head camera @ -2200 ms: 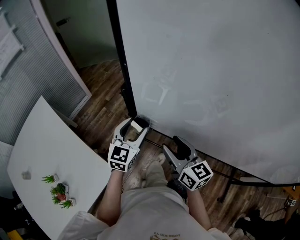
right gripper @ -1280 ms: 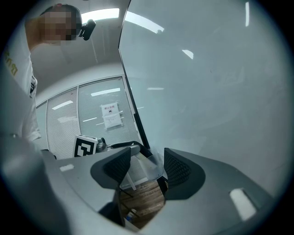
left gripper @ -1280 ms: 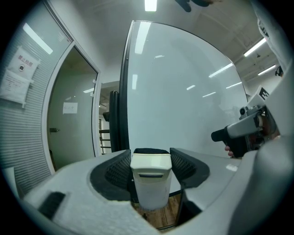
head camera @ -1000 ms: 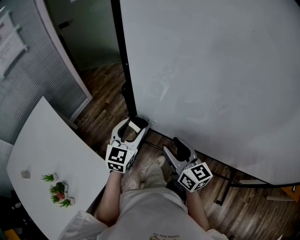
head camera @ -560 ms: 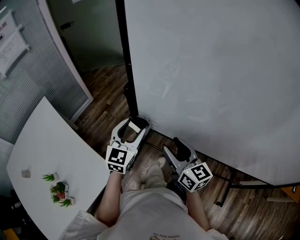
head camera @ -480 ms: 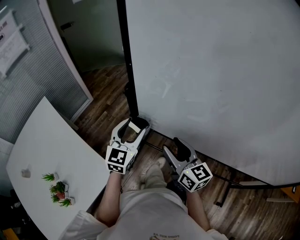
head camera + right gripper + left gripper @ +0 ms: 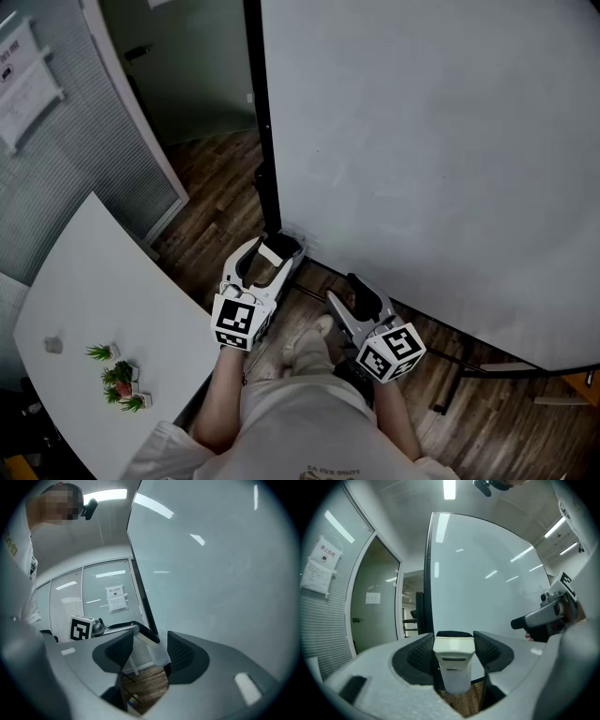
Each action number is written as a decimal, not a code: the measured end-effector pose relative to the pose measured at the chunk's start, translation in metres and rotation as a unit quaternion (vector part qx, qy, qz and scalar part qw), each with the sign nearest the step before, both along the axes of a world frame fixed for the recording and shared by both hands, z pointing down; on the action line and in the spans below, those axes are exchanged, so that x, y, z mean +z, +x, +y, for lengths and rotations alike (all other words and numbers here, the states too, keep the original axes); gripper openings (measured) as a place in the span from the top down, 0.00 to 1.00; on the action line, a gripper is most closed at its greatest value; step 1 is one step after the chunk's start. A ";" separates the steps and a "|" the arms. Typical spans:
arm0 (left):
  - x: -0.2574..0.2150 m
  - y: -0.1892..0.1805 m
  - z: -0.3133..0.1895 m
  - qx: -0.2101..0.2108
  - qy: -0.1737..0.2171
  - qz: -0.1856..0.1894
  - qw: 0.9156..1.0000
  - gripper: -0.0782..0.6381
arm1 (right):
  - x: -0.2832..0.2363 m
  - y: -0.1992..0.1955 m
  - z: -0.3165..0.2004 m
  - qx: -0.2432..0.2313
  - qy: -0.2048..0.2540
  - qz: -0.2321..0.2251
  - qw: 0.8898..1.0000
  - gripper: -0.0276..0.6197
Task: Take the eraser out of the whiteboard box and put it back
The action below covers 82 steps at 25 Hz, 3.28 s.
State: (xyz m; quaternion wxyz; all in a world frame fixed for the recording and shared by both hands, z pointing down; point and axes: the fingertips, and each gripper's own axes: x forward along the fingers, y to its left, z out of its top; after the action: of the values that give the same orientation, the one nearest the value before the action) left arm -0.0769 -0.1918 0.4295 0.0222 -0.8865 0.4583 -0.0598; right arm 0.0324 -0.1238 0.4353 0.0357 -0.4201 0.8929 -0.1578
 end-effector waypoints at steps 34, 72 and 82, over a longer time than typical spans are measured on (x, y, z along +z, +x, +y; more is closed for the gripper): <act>-0.033 -0.022 0.022 -0.011 0.023 0.044 0.999 0.52 | -0.006 -0.004 0.019 0.002 0.012 -0.001 1.000 0.60; -0.022 -0.014 0.002 -0.003 0.007 0.048 0.999 0.52 | 0.004 0.003 -0.003 0.007 0.000 0.001 1.000 0.60; -0.018 -0.009 0.001 0.006 -0.002 0.041 0.999 0.52 | 0.006 0.007 -0.003 0.011 -0.003 -0.002 1.000 0.60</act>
State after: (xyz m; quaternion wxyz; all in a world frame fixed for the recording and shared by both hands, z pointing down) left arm -0.0859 -0.1904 0.4120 0.0016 -0.8910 0.4533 -0.0243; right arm 0.0393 -0.1269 0.4411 0.0375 -0.4302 0.8874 -0.1612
